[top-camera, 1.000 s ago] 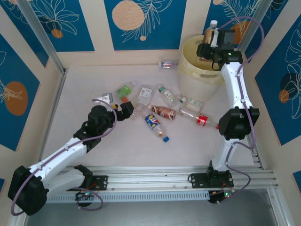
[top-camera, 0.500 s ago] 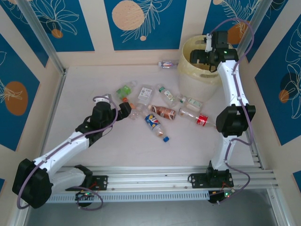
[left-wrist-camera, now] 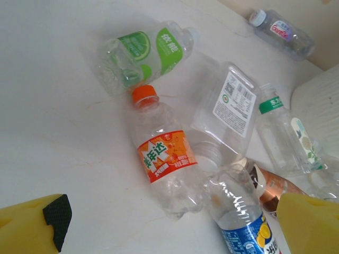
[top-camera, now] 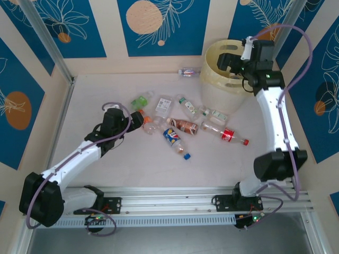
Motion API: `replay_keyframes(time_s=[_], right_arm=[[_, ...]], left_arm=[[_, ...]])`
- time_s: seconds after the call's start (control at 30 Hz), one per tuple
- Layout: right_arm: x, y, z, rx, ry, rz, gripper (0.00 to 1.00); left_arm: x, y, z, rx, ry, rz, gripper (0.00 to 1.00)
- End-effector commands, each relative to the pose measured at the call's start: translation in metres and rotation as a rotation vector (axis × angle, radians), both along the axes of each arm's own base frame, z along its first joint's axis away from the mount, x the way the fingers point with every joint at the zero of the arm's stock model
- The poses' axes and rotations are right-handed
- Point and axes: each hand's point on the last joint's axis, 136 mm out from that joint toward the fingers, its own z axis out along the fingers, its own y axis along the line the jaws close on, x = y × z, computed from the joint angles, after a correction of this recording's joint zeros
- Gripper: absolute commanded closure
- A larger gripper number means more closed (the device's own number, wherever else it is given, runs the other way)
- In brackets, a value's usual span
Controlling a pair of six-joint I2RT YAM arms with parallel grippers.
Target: Put the plastic bottles in the bin
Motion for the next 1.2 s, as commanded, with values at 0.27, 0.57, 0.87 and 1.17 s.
replay_keyframes(time_s=[0.27,0.57,0.87,1.17], right_arm=[[-0.096,0.057,0.043,0.248,-0.288,0.308,0.01],[-0.138,0.09,0.0,0.229,-0.278,0.418,0.01],[-0.149,0.083,-0.027,0.251,-0.206,0.35,0.0],[-0.153,0.077,-0.031,0.245,-0.193,0.311,0.01]], left_arm=[[0.043,0.008,-0.006,0.18,0.033,-0.127,0.0],[0.092,0.02,-0.014,0.413,0.031,-0.37,0.0],[0.137,0.03,-0.044,0.646,0.099,-0.521,0.0],[0.163,0.016,-0.071,0.622,0.192,-0.607,0.0]])
